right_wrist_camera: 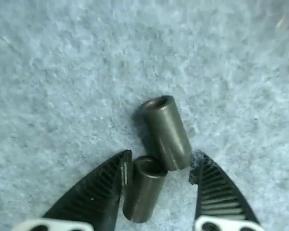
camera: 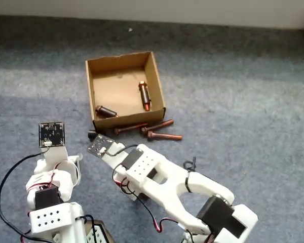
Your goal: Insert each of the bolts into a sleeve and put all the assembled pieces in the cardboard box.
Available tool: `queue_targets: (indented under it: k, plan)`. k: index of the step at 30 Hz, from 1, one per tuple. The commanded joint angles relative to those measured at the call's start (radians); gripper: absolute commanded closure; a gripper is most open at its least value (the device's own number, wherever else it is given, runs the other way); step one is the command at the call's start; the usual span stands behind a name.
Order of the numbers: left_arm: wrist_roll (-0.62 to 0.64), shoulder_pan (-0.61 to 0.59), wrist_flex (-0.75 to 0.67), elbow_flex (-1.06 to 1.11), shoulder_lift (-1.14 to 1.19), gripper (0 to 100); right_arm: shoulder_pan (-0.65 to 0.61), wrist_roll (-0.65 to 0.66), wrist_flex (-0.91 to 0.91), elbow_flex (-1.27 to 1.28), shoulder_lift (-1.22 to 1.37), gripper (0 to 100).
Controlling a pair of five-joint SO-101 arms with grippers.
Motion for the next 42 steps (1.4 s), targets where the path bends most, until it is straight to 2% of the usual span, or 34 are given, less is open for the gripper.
queue_targets:
  k: [1,8,13,33,39,42]
  plan:
    - [-0.009,0.005,-0.020,-0.004,-0.008,78,0.022,0.011,-0.010,-0.062,-0.010,81.0]
    - [-0.009,0.005,-0.018,-0.004,-0.008,78,0.028,0.008,-0.013,-0.111,-0.004,81.0]
    - [-0.009,0.005,-0.018,-0.004,-0.008,78,0.024,0.009,-0.104,-0.101,-0.002,81.3]
    - [-0.009,0.005,-0.018,-0.004,-0.008,78,0.030,0.009,-0.102,0.012,-0.002,81.6]
    - [-0.009,0.005,-0.018,-0.004,-0.008,78,0.030,0.009,-0.105,0.005,-0.010,96.4]
    - [-0.009,0.005,-0.018,-0.004,-0.008,78,0.044,0.002,-0.094,0.012,-0.041,99.5]
